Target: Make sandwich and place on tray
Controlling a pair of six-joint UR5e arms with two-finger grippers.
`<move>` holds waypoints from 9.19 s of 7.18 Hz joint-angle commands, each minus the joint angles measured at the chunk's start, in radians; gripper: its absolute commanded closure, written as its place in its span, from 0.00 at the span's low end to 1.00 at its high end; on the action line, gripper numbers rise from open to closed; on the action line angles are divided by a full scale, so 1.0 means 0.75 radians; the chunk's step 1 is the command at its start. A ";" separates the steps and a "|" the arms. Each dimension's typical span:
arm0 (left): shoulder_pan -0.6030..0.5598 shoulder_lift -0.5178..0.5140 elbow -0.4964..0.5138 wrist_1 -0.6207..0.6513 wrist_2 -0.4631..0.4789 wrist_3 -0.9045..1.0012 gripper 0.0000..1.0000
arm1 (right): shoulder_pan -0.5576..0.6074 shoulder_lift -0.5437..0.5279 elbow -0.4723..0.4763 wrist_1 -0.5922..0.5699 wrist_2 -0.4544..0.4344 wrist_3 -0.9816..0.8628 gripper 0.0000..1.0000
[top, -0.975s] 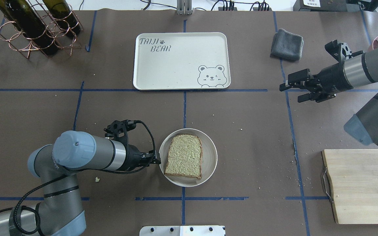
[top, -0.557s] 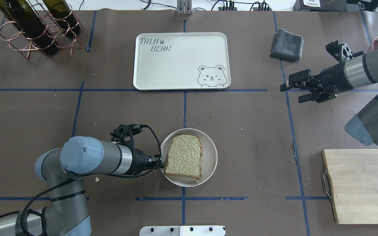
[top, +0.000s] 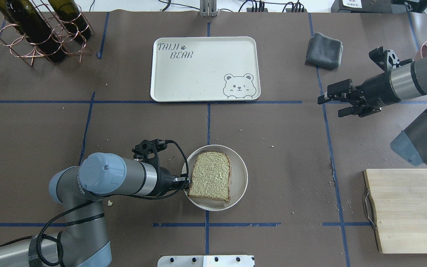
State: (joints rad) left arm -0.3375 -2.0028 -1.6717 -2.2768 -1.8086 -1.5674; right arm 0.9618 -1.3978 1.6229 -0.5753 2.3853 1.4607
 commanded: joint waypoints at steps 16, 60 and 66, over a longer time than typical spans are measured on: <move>-0.499 -0.606 0.766 0.127 0.012 -0.616 1.00 | 0.002 -0.083 0.053 0.012 0.002 0.000 0.00; -1.716 0.736 -0.131 1.046 -0.736 2.434 0.00 | 0.775 -0.304 0.205 -1.636 -0.074 -2.267 0.00; -1.716 0.738 -0.133 1.042 -0.738 2.436 0.00 | 0.773 -0.323 0.211 -1.636 -0.067 -2.269 0.00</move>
State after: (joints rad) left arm -1.6244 -1.4503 -1.7738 -1.4956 -2.3622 0.2587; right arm 1.5422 -1.6389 1.7780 -1.8024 2.3330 -0.2406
